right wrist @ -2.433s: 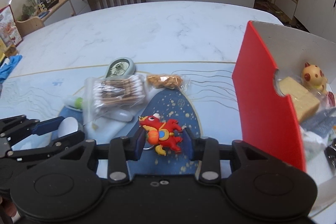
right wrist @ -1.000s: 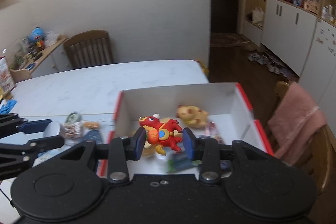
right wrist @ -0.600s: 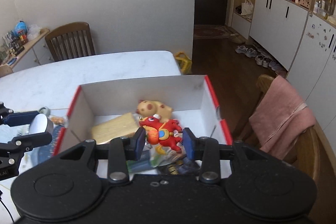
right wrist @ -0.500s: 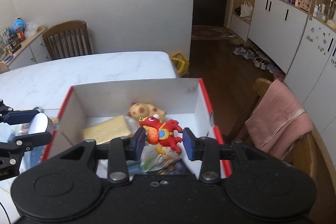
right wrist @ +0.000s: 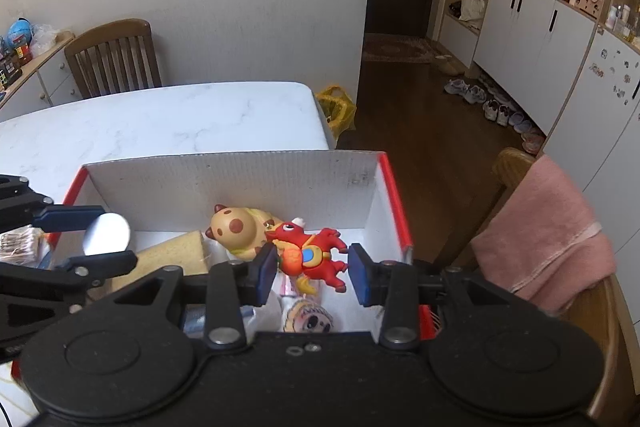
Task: Organize objects
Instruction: 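Carry the silver tin and dragon keychain over the red shoebox with both tools, then open both tools to release the tin and keychain into the box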
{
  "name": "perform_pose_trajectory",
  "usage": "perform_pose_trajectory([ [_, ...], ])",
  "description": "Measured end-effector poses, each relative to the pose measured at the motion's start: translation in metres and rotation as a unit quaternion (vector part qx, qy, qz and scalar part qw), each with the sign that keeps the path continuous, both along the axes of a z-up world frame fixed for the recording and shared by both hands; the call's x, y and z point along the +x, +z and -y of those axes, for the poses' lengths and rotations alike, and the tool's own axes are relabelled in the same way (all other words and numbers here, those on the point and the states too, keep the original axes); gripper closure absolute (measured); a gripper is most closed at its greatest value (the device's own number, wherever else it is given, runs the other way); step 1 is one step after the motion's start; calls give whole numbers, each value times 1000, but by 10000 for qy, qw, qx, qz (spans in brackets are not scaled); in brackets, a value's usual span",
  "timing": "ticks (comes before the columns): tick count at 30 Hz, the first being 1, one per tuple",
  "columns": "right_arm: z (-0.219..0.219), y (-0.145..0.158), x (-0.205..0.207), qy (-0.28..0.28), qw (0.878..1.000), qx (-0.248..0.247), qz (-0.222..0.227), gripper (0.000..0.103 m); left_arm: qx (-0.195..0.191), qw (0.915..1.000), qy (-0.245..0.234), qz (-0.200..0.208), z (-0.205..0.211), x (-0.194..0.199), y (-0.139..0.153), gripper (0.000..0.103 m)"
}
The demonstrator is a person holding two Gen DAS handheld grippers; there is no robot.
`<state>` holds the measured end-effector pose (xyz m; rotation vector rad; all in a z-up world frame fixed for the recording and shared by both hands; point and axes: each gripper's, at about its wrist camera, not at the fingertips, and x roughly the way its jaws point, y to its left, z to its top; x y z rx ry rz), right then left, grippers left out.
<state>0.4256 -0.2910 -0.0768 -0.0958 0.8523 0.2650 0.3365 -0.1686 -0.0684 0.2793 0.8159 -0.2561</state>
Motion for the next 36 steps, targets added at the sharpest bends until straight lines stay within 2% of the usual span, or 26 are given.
perform_pose_trajectory([
  [11,-16,-33,7,295,9979,-322,-470,65,-32,9983,76,-574,3,33,-27,65],
  [26,-11,-34,14,328,9969,-155,-698,63,48,9928,159,-1182,6,56,-47,65],
  [29,-9,-32,12,354,9969,-102,-701,60,64,9919,157,-1260,6,56,-49,61],
  [33,-7,-28,8,370,9970,-34,-672,54,85,9933,153,-1140,6,51,-46,41],
  [36,-5,-25,3,400,9971,-18,-654,53,50,9939,143,-1093,7,47,-42,39],
])
